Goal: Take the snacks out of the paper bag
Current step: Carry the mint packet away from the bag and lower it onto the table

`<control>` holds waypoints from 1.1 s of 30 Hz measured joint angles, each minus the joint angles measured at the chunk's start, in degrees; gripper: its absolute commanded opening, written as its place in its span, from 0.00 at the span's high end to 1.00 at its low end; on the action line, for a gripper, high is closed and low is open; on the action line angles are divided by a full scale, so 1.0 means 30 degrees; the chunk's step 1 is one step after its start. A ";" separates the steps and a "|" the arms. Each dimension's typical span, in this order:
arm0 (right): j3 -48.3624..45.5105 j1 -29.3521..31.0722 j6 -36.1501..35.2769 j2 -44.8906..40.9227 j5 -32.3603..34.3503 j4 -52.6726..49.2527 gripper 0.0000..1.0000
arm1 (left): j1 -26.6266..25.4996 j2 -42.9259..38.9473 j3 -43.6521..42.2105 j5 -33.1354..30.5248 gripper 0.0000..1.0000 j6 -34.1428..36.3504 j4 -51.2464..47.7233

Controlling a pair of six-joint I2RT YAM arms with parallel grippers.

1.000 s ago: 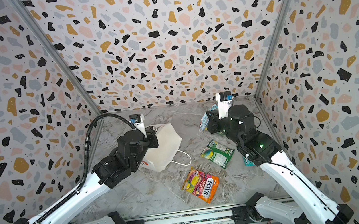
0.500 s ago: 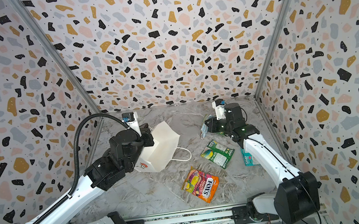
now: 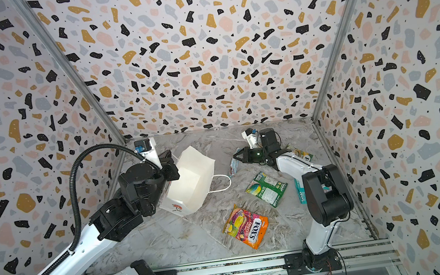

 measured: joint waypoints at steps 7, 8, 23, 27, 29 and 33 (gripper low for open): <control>0.0379 0.0342 0.0794 0.2259 -0.2062 0.2025 1.00 | 0.0000 0.0022 0.0000 0.0029 1.00 0.0000 -0.0007; 0.0357 0.0270 0.0743 0.2433 -0.2113 0.1989 1.00 | 0.0000 0.0029 -0.0007 0.0044 1.00 0.0000 -0.0007; -0.0750 -0.1377 -0.3213 0.2645 0.1843 -0.2098 0.67 | 0.0000 0.0423 0.0000 0.0641 1.00 0.0000 0.0029; -0.0765 -0.1370 -0.3905 0.2594 0.3198 -0.2943 0.52 | 0.0000 0.0495 0.0000 0.0736 1.00 0.0000 0.0036; -0.0794 -0.1377 -0.4189 0.2390 0.3854 -0.3308 0.48 | 0.0000 0.0525 0.0000 0.0758 1.00 -0.0007 0.0044; -0.1122 -0.1377 -0.4736 0.1086 0.5304 -0.3781 0.39 | 0.0000 0.0743 0.0051 0.0925 1.00 0.0036 0.0131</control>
